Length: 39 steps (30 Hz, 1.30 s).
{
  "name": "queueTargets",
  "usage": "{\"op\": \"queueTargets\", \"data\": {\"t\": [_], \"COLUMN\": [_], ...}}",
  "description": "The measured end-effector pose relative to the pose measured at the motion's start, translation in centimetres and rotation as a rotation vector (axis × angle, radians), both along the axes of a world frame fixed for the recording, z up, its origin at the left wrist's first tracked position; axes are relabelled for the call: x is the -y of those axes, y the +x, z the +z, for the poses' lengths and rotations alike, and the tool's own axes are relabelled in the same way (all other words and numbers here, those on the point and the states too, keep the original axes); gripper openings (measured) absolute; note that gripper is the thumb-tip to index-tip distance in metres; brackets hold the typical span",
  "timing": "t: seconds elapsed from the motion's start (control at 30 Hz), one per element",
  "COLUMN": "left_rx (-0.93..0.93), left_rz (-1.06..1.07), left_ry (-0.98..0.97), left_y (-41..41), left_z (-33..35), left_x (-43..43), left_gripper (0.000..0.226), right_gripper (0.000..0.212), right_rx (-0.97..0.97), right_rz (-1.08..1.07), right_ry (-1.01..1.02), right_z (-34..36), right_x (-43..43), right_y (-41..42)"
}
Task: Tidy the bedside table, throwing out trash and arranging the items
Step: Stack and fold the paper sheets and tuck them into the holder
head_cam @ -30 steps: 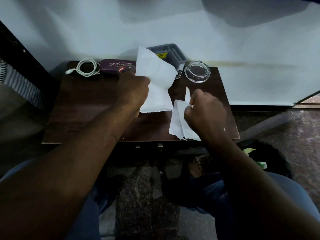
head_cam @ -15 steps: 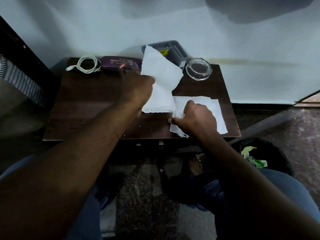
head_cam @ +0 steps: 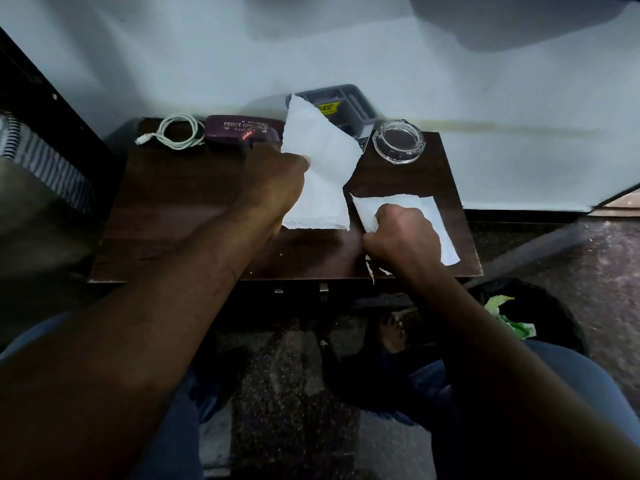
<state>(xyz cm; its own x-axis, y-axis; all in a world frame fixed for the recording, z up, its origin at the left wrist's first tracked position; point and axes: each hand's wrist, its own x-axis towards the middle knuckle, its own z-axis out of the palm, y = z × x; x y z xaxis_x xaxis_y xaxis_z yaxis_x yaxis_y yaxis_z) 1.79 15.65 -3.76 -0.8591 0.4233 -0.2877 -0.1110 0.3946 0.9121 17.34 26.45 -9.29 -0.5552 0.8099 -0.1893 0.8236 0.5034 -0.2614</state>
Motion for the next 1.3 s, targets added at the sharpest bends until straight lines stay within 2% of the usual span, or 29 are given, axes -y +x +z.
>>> {"op": "queueTargets", "data": {"t": [0.1, 0.23, 0.4, 0.6, 0.73, 0.8, 0.93, 1.13, 1.2, 1.3], "left_rx": [-0.002, 0.037, 0.091, 0.299, 0.293, 0.294, 0.408, 0.612, 0.619, 0.528], "left_rz": [-0.014, -0.008, 0.012, -0.061, -0.138, -0.158, -0.172, -0.305, -0.264, -0.134], "left_ry": [-0.041, -0.099, -0.035, 0.050, 0.093, 0.101, 0.188, 0.261, 0.233, 0.168], "left_y": [-0.2, -0.5, -0.1, 1.4, 2.2, 2.3, 3.0, 3.5, 3.6, 3.7], "left_z": [-0.1, -0.2, -0.6, -1.5, -2.1, -2.1, -1.8, -1.5, -1.6, -2.1], "left_x": [0.0, 0.1, 0.2, -0.4, -0.7, -0.7, -0.6, -0.6, -0.9, -1.3], "left_gripper": [0.034, 0.036, 0.038, 0.028, 0.019, 0.026, 0.058, 0.060, 0.048, 0.025], "right_gripper": [0.023, 0.023, 0.008, 0.019, 0.004, 0.006, 0.008, 0.007, 0.008, 0.007], "right_rx": [-0.197, -0.538, -0.719, -0.635, -0.597, -0.582, -0.558, -0.553, -0.576, -0.612], "right_rz": [-0.066, -0.255, -0.328, -0.068, 0.062, 0.063, 0.037, 0.059, 0.089, 0.058], "right_ry": [-0.049, -0.238, -0.379, -0.102, -0.065, -0.066, -0.050, -0.114, -0.204, -0.410], "right_z": [0.8, 2.7, 3.7, 4.5, 4.2, 3.9, 3.9, 4.3, 4.5, 5.1], "right_x": [-1.0, -2.9, -3.9, -0.9, 1.2, 1.5, 1.7, 2.7, 2.8, 1.7], "right_y": [0.1, 0.3, 0.7, -1.1, -2.2, -2.2, -2.1, -1.6, -1.4, -0.7]}}
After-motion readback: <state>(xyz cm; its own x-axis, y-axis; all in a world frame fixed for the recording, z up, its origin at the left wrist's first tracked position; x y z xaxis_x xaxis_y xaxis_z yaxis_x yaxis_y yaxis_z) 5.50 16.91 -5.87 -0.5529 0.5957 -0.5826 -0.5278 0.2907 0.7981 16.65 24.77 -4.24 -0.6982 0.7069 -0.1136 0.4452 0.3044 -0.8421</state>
